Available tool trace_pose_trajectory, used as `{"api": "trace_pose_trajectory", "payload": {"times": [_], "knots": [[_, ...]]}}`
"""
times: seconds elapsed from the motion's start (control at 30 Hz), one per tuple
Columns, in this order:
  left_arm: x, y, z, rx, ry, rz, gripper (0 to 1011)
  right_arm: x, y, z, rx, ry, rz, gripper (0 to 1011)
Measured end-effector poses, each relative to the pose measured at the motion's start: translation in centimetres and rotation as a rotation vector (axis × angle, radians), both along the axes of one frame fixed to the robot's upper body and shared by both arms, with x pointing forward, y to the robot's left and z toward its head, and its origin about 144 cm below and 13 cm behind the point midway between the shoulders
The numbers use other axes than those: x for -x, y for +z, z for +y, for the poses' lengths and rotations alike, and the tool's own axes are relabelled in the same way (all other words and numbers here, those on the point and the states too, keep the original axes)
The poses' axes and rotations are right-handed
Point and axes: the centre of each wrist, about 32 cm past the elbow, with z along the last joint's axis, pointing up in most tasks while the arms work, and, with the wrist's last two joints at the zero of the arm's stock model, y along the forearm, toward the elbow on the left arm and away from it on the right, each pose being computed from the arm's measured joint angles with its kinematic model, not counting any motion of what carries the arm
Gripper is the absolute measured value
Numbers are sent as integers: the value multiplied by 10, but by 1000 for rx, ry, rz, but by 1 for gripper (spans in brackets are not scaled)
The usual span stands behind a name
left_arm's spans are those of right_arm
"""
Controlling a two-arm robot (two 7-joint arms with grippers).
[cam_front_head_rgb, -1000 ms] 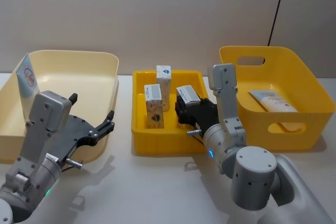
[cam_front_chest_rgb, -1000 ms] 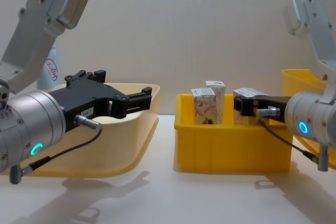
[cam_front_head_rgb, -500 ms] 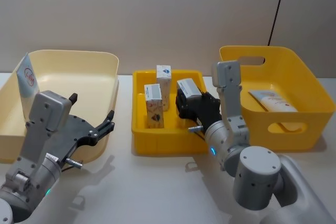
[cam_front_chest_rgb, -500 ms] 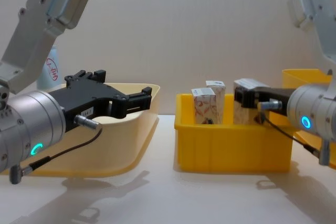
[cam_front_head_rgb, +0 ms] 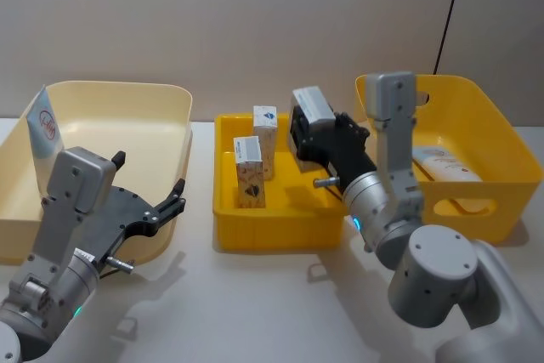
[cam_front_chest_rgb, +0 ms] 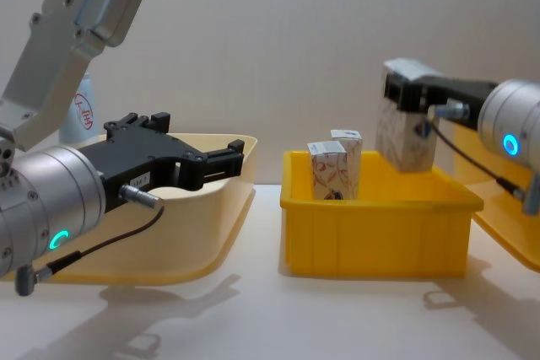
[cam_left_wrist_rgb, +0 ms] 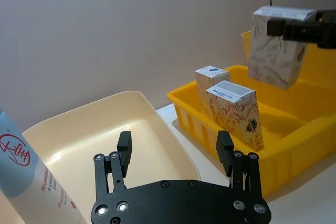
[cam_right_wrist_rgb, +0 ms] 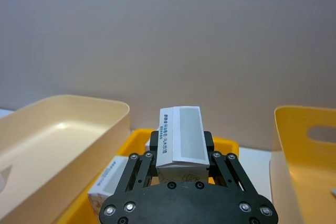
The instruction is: Bimanual collaborative sorting of washing and personal care products
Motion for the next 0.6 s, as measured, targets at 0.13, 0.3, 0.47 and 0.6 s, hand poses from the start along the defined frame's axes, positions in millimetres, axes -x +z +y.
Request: {"api": "trace_pose_trajectory", "payload": {"times": [0.13, 0.3, 0.47, 0.6], "knots": [[0, 0, 0, 0, 0, 0, 1003, 1, 7, -4, -15, 11, -51, 434], [0, 0, 0, 0, 0, 0, 1003, 1, 15, -10, -26, 10, -102, 434], [0, 0, 0, 0, 0, 0, 1003, 3, 21, -18, -33, -5, -142, 434], [0, 0, 0, 0, 0, 0, 1003, 5, 27, -27, -34, -33, -176, 434]]}}
